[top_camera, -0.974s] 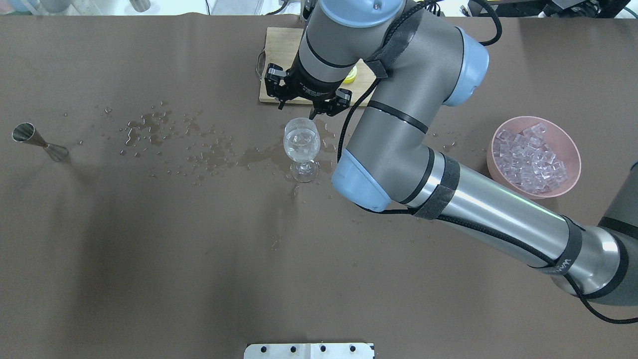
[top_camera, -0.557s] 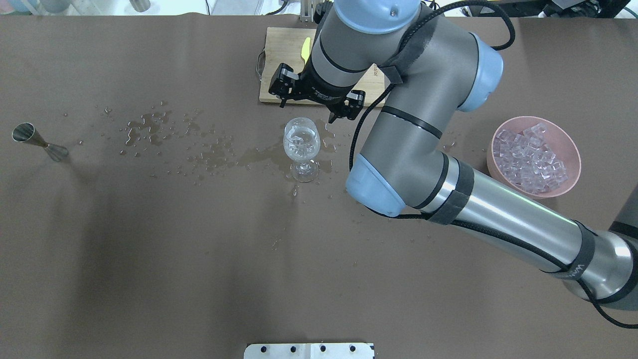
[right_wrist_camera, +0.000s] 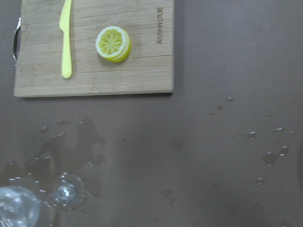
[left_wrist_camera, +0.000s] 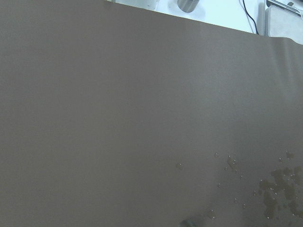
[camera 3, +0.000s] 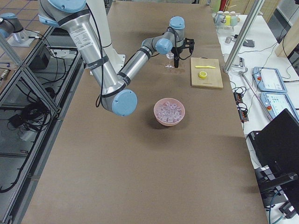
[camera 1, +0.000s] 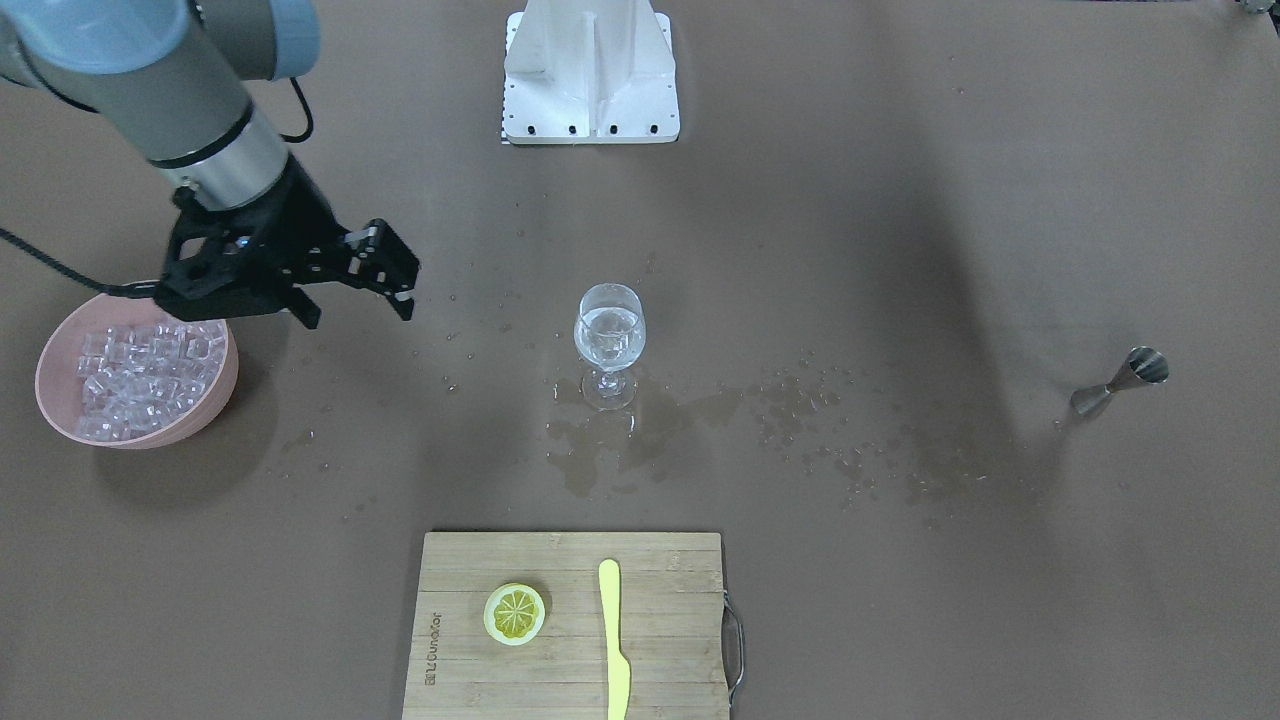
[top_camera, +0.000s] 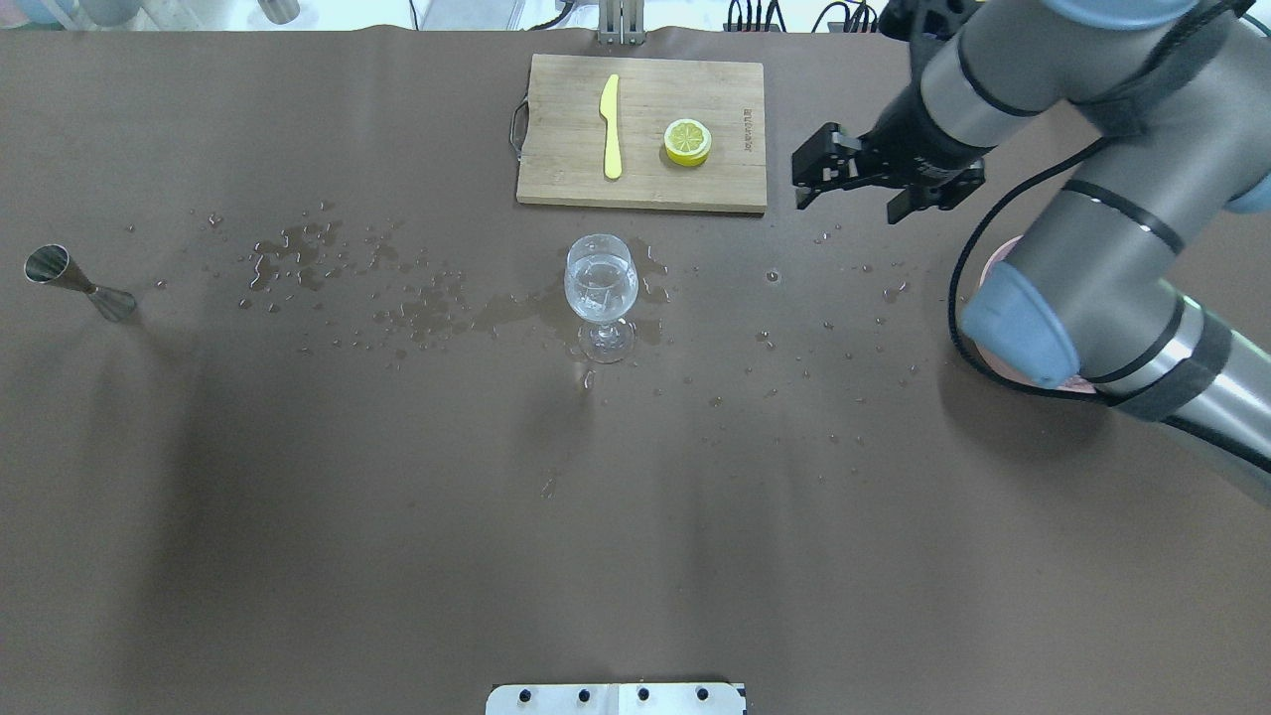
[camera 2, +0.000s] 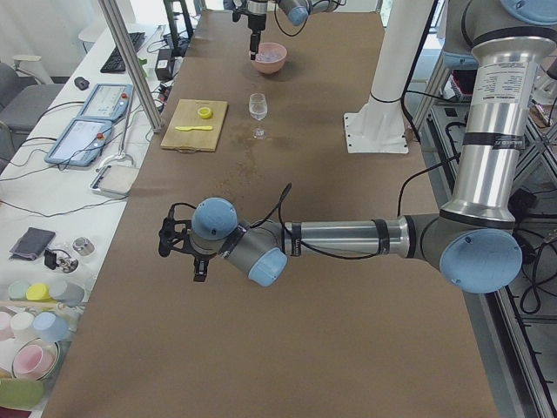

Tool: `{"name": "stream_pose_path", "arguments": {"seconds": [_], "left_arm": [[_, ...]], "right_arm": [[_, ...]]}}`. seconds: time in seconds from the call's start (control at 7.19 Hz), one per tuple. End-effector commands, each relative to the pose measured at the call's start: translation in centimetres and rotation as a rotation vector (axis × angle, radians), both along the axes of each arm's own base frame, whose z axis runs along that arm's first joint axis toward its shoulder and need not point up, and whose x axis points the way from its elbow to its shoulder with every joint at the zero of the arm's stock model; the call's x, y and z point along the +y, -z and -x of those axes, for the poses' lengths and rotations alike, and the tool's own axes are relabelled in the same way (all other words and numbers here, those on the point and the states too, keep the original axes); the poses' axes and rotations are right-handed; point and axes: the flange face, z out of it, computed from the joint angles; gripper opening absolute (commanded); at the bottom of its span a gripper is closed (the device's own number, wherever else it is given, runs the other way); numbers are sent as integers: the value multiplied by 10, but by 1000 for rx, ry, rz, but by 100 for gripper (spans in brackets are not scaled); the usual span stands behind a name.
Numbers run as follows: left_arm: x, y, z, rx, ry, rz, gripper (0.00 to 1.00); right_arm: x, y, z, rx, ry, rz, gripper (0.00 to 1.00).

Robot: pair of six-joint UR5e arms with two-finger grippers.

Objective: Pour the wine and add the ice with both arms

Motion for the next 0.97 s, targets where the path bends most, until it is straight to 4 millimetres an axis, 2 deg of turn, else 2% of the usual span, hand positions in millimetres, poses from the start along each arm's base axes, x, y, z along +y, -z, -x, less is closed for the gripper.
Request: {"name": "stream_pose_path", "arguments": {"seconds": [0.0,0.14,0.28,0.42,0.56,0.7,0.84], "left_arm": [[6,-13,1,-40,-25,-28,98],[10,-29,4,-81,1,22,98],[9,-33,3,-94,-15,28,98],[4,-31,3,-121,-38,13,98],[-1,-30,-29,-158,-98,48,98],[-8,-31,-29,-199,-153,36,98],[-15,-33,-28,-239,-219,23,98]], "right_arm": [[0,-101,-103,76,77,-79,100],[4,-146,-142,125,121,-127,100],[8,-177,-177,162,147,-167,100],[15,-199,-200,185,163,-182,100],[14,-218,-219,204,179,-201,100],[11,-227,-233,217,182,-209,100],[13,-249,-251,229,187,-202,100]]}}
